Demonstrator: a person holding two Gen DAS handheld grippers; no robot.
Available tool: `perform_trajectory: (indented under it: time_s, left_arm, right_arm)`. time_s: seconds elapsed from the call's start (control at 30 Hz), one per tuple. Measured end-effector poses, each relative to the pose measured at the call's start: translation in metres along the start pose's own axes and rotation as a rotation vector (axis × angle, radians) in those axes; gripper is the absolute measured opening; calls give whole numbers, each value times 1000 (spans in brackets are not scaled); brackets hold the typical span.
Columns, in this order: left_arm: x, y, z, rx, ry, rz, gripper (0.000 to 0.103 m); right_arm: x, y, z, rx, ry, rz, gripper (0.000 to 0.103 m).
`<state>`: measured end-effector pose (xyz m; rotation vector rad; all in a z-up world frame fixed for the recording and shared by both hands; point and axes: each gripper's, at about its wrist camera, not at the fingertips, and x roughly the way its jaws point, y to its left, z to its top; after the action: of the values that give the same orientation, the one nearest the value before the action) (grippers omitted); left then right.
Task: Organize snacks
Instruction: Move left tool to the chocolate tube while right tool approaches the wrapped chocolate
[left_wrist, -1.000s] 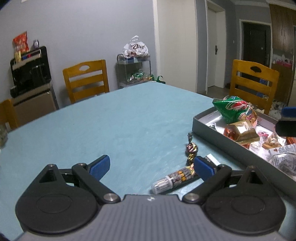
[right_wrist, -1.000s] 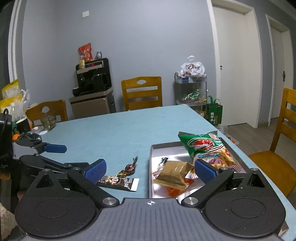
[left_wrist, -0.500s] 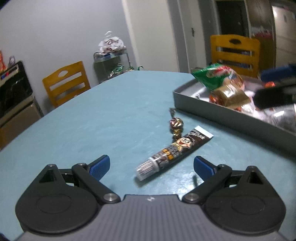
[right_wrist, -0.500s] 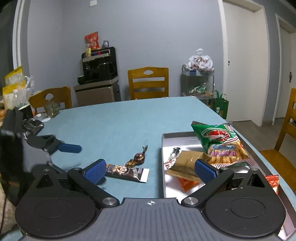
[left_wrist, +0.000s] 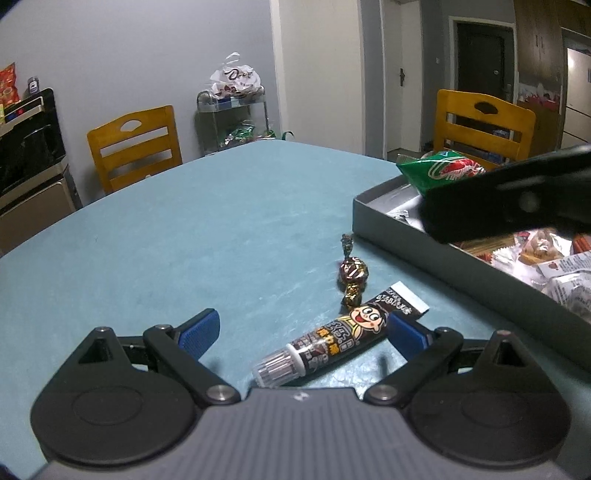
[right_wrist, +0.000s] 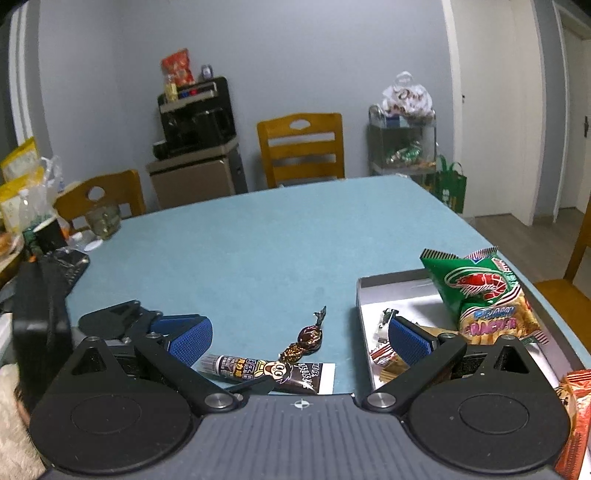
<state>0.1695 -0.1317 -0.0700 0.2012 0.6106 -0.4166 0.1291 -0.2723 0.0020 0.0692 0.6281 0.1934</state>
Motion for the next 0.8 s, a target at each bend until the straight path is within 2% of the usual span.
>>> perform_trajectory:
  time_s: [0.27, 0.8]
  left_arm:
    - [-3, 6, -7, -53, -18, -20, 98]
    - [-9, 24, -12, -121, -50, -14, 98]
  right_arm:
    - [22, 9, 4, 18, 51, -42, 103]
    - [66, 31, 17, 118, 147, -31, 102]
